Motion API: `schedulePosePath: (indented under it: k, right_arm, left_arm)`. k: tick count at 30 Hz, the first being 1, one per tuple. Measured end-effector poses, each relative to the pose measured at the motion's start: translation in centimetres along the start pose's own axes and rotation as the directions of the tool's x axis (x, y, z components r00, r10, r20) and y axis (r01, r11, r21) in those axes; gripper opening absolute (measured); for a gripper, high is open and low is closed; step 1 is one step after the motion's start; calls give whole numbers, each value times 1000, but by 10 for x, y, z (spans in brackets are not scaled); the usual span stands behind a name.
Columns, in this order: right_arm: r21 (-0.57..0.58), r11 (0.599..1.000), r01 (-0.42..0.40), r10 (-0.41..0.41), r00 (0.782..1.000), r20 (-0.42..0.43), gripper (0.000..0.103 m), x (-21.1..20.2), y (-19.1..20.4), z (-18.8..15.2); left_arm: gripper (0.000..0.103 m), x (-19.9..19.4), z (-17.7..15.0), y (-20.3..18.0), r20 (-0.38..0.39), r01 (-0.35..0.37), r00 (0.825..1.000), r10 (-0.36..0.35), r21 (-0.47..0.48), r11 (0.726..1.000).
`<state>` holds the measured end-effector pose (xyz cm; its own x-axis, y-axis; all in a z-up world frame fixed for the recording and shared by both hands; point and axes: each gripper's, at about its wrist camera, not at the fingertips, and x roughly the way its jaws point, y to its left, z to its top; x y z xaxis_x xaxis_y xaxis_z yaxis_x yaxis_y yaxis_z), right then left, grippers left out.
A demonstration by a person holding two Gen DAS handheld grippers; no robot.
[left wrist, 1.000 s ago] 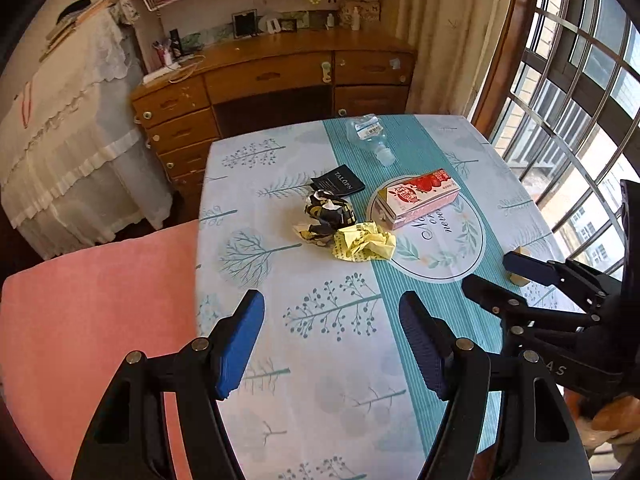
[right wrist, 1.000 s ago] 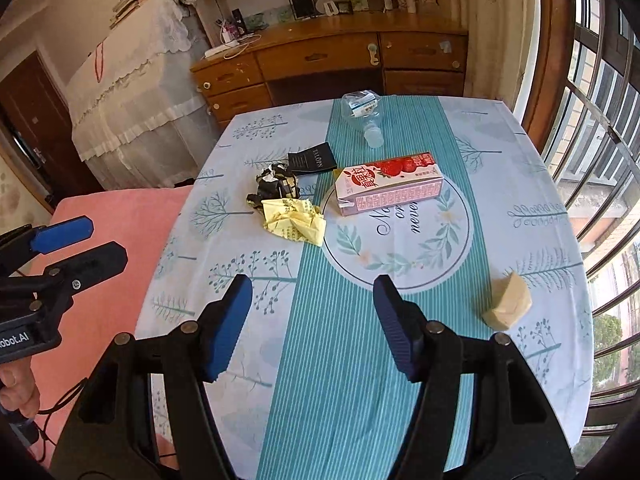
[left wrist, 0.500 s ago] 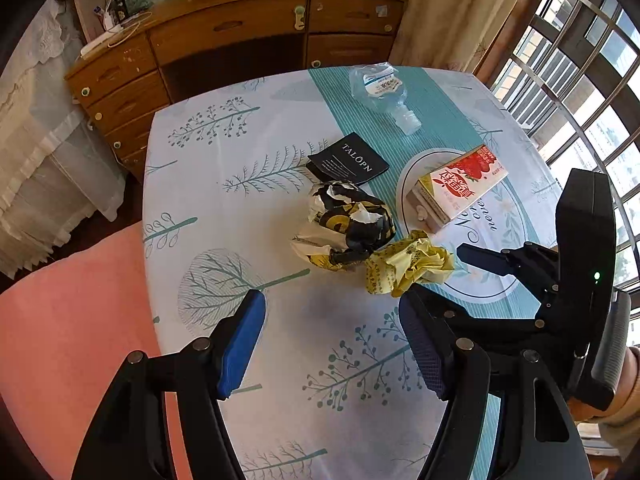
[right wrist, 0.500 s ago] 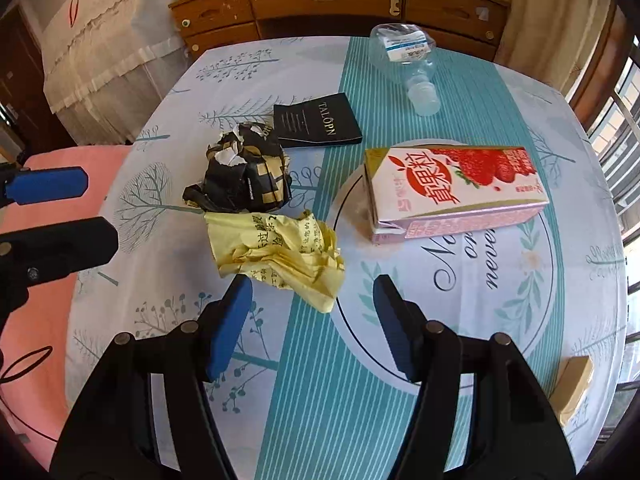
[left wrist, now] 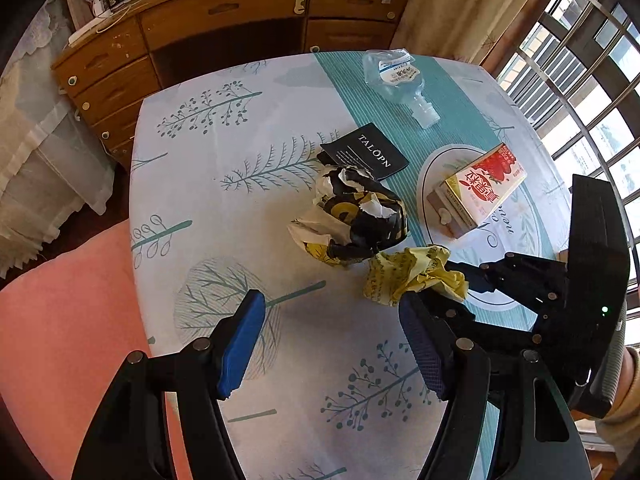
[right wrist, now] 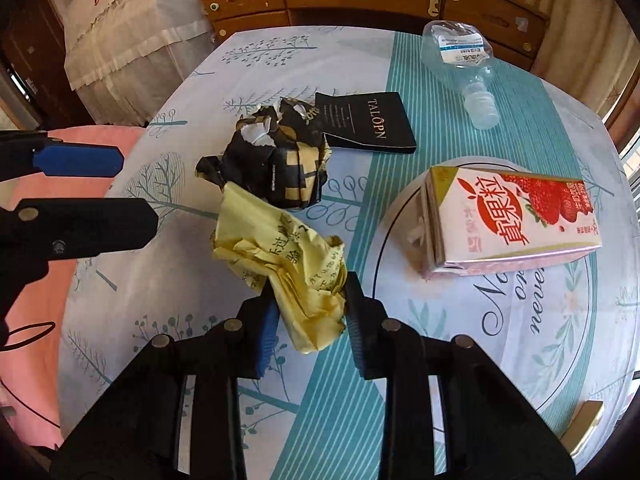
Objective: Collect trash
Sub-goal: 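Grasp the yellow crumpled wrapper with the right tool while the left tool grasps the black-yellow wrapper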
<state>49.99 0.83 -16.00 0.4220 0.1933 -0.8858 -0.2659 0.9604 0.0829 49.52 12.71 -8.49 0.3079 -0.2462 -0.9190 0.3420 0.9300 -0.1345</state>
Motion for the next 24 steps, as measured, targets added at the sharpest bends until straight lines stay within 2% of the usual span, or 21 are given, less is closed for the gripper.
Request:
schedulePosePath:
  k: [7,14,20,24]
  right_arm:
    - [121,993,-5,3,1000,16,23,-21,-16,-19]
    - [308,951,17,-29,999,34,23,-40,-45,-40]
    - [395,918,17,-37,998,43,23,-48,-61,-55]
    - [422,907,21,-43,998,43,23,-49,-64,-60]
  left_arm:
    - [71,13,18,-8,-5,28,1000,-28,-4,1000]
    - [71,38,40,-25,-37,43,998,-44,-9,999]
    - [72,65,53,-34,-54,-7,999,6,-9,1000]
    - [73,72,58,-41,-25,-38,999,38,11,999]
